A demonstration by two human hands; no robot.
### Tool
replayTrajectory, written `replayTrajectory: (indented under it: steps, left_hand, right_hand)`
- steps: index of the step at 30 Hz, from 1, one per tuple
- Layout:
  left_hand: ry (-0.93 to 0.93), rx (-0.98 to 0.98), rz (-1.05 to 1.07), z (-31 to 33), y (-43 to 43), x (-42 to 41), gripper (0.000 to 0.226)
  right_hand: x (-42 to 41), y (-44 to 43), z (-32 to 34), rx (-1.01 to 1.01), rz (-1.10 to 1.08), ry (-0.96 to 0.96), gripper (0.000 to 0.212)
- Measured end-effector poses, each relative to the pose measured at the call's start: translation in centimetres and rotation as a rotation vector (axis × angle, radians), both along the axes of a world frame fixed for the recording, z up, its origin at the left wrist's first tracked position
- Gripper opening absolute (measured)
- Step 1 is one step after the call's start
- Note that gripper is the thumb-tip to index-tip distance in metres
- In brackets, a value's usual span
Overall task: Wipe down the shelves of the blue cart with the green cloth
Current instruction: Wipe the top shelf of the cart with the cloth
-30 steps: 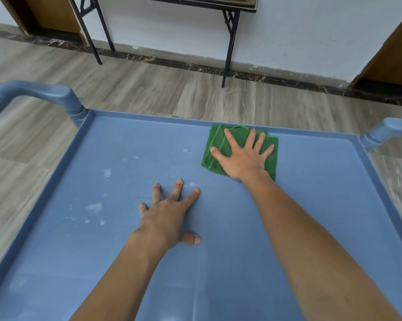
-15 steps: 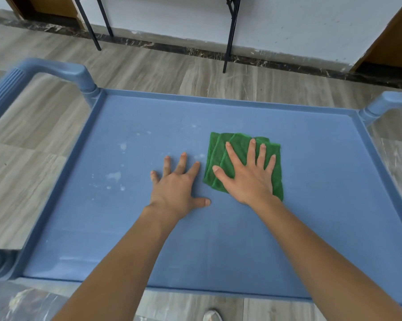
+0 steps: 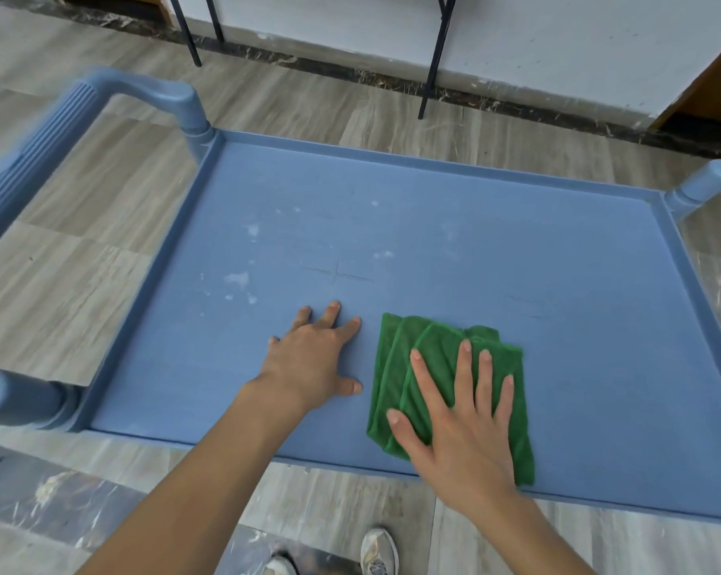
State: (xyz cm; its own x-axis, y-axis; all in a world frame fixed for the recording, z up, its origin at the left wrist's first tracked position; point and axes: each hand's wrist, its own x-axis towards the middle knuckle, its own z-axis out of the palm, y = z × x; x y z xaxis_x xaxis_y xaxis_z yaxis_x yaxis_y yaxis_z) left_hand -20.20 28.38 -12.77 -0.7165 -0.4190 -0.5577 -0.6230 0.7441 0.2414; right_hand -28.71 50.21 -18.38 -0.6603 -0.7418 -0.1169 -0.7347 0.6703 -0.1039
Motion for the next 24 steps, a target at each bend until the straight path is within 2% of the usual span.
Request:
replayTrajectory:
  steps: [5,11,24]
  left_hand:
    - [0.013,-0.011,-0.021,-0.2,-0.2,0.7,0.095]
    - [-0.029,-0.034,-0.063,-0.6,-0.3,0.4,0.093]
    - [-0.055,-0.023,-0.070,-0.9,-0.3,0.1,0.093]
  right_hand:
    - [1.8,1.3,-0.1,-0.020,0.018,0.021,0.077]
    - [-0.9,-1.6,-0.4,-0.023,0.011,0.016,0.071]
    - [-16.1,-21.9,0.1,0.019,-0.132,-0.131,0.080]
